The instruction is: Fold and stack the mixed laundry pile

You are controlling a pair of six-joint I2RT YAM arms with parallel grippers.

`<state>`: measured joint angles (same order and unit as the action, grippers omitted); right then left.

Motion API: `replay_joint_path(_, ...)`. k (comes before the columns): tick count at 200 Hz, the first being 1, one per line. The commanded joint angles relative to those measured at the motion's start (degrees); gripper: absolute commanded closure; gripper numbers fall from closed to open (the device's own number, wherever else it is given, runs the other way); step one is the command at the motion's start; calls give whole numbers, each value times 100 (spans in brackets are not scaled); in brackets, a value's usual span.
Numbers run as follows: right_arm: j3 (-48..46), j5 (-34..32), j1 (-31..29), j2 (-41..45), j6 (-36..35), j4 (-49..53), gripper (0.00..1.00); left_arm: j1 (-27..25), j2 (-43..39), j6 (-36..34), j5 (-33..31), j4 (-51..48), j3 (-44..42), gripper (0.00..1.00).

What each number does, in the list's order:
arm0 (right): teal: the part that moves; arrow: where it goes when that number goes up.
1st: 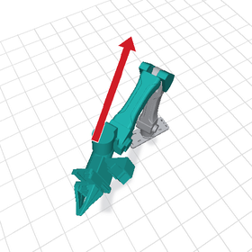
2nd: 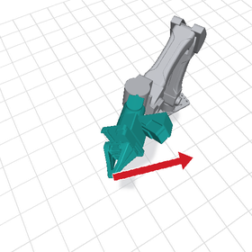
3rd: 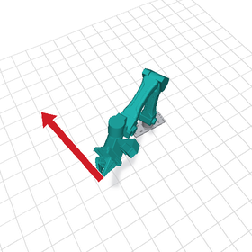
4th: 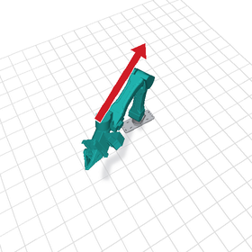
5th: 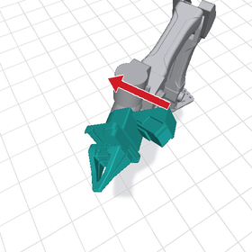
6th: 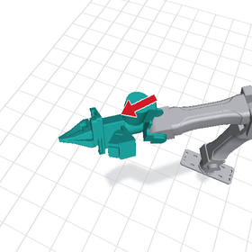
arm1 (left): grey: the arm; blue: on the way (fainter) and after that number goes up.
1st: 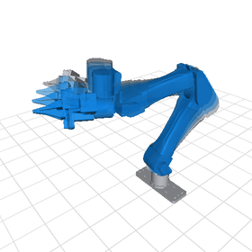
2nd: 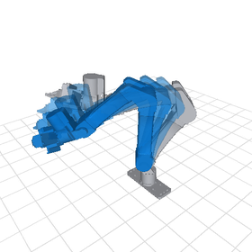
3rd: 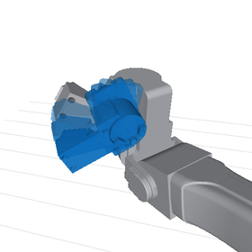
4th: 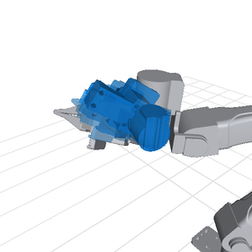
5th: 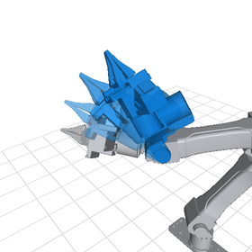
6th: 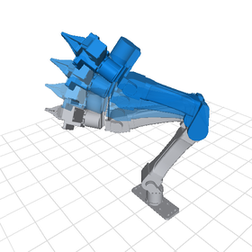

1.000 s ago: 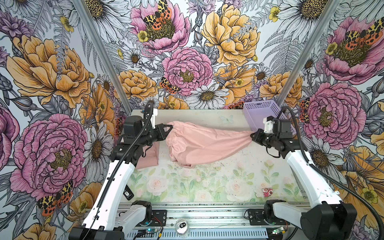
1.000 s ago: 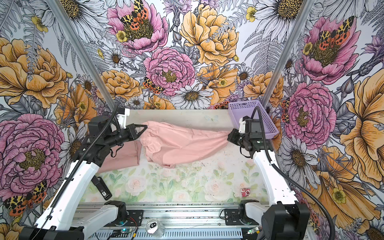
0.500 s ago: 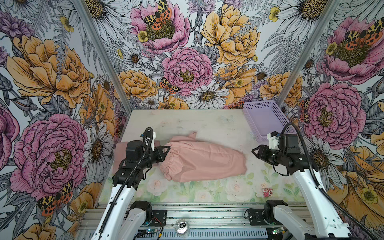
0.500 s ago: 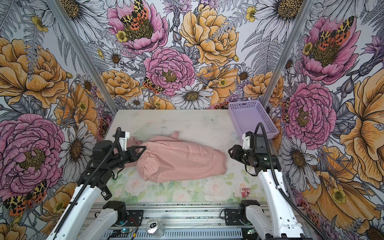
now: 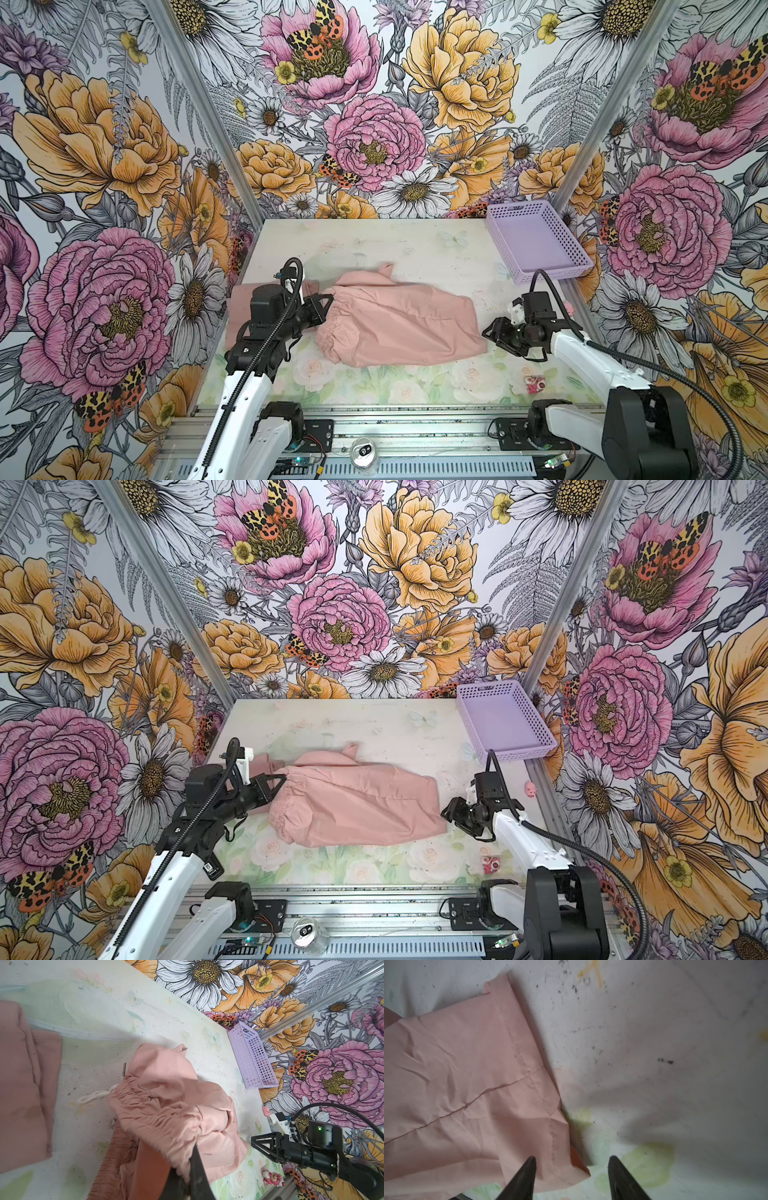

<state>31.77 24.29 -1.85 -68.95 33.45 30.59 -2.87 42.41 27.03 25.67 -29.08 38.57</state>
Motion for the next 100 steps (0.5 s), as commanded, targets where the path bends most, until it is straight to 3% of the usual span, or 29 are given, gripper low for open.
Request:
replay_joint_path(1,361,-1,-160,-485,-42,-930,44,62,103,-150,-358,-212,20,100)
replay_joint_path(45,737,-113,-456,-1412,-186,-1051,45,70,346,-50,-1274,-870,193,100)
replay_joint_path(75,816,-356,-782,-1708,-165,-968,46,46,647,-38,-1488,-1020,243,100)
replay_joint_path(100,870,-603,-905,-2026,-146,-955,56,33,913,-64,-1505,-1021,281,100)
